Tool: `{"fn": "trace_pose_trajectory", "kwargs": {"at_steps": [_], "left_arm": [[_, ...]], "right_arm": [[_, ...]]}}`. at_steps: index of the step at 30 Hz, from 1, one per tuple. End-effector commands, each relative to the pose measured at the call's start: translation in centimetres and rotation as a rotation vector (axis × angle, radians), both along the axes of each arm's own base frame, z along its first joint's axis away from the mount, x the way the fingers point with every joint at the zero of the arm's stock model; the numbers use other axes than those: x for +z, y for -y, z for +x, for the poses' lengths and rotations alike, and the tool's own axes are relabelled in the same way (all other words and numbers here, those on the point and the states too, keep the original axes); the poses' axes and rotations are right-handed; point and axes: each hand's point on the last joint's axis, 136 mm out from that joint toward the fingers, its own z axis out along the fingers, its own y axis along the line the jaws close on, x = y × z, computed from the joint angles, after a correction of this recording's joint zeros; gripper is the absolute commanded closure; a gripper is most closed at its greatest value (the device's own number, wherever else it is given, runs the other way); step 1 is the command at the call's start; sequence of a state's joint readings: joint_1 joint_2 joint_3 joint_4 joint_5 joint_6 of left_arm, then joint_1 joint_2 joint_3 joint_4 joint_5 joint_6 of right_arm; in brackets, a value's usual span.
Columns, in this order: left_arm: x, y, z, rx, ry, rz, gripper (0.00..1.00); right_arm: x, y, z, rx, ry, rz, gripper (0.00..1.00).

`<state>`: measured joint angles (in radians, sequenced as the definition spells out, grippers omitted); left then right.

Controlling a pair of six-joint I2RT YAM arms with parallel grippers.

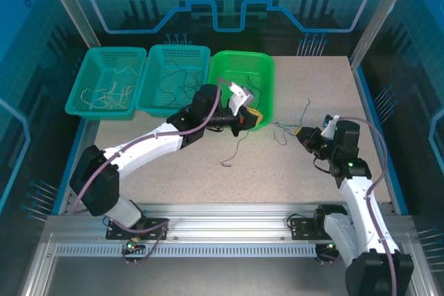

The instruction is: Untangle the cables

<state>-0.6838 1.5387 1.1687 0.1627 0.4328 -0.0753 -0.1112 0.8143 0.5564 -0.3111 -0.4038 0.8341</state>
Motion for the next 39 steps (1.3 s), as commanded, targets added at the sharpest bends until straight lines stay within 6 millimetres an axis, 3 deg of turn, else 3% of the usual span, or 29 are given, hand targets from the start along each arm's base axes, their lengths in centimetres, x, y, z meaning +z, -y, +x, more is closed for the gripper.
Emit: {"fn": "trace_pose_trajectory", "kwargs": {"at_steps": [1, 3, 5, 7, 9, 11, 14, 16, 17, 22, 23, 24, 27, 34, 39], "left_arm": [[14.6, -8.0, 3.3, 0.268, 0.276, -0.232, 1.0], [14.4, -8.0, 3.2, 0.253, 0.272, -0.228, 1.0], [14.2, -7.3, 2.6, 0.192, 0.267, -0.232, 1.0], [13.6, -5.8, 1.7, 0.095, 0.248, -0.249, 1.0], [12.7, -4.5, 1.0, 0.033, 0.233, -0.244, 1.0], [11.7, -3.3, 0.3, -0.014, 0.245, -0.218, 0.96], [10.1, -1.8, -1.1, -0.095, 0.287, -0.154, 0.64], [8.9, -1.0, -1.4, -0.137, 0.311, -0.107, 0.51], [8.6, -0.5, -1.5, -0.155, 0.321, -0.087, 0.49], [5.9, 3.9, -2.7, -0.267, 0.368, 0.114, 0.47], [5.3, 4.6, -2.4, -0.25, 0.367, 0.145, 0.47], [4.9, 5.2, -2.0, -0.229, 0.367, 0.163, 0.47], [4.1, 6.4, -1.1, -0.136, 0.396, 0.198, 0.46], [0.2, 7.9, 0.4, -0.079, 0.28, 0.278, 0.46], [-1.5, 7.1, 3.2, 0.061, 0.294, 0.344, 0.49]], "right_arm": [[-8.8, 9.6, -4.6, -0.389, -0.386, -0.24, 0.85], [-7.5, 7.9, -2.7, -0.27, -0.281, -0.199, 0.87], [-5.7, 5.0, -1.0, -0.107, -0.159, -0.129, 0.96], [-4.2, 1.9, -0.2, 0.033, -0.083, -0.089, 1.0], [-3.4, 0.5, 0.0, 0.092, -0.067, -0.12, 1.0], [-2.3, 0.4, 0.0, 0.096, -0.05, -0.155, 1.0], [0.7, 0.0, 0.1, 0.123, 0.044, -0.173, 1.0], [3.2, -0.8, 0.0, 0.167, 0.118, -0.191, 1.0], [4.1, -1.2, -0.1, 0.191, 0.143, -0.205, 1.0], [6.8, -2.7, -0.4, 0.27, 0.153, -0.337, 1.0], [6.3, -2.6, -0.4, 0.267, 0.119, -0.366, 1.0], [7.3, -2.4, -0.2, 0.249, 0.121, -0.391, 1.0], [7.5, -2.6, 0.1, 0.25, 0.1, -0.427, 1.0], [8.6, -3.6, 0.4, 0.275, 0.123, -0.478, 1.0], [9.3, -3.7, 0.2, 0.273, 0.146, -0.472, 1.0]]}}
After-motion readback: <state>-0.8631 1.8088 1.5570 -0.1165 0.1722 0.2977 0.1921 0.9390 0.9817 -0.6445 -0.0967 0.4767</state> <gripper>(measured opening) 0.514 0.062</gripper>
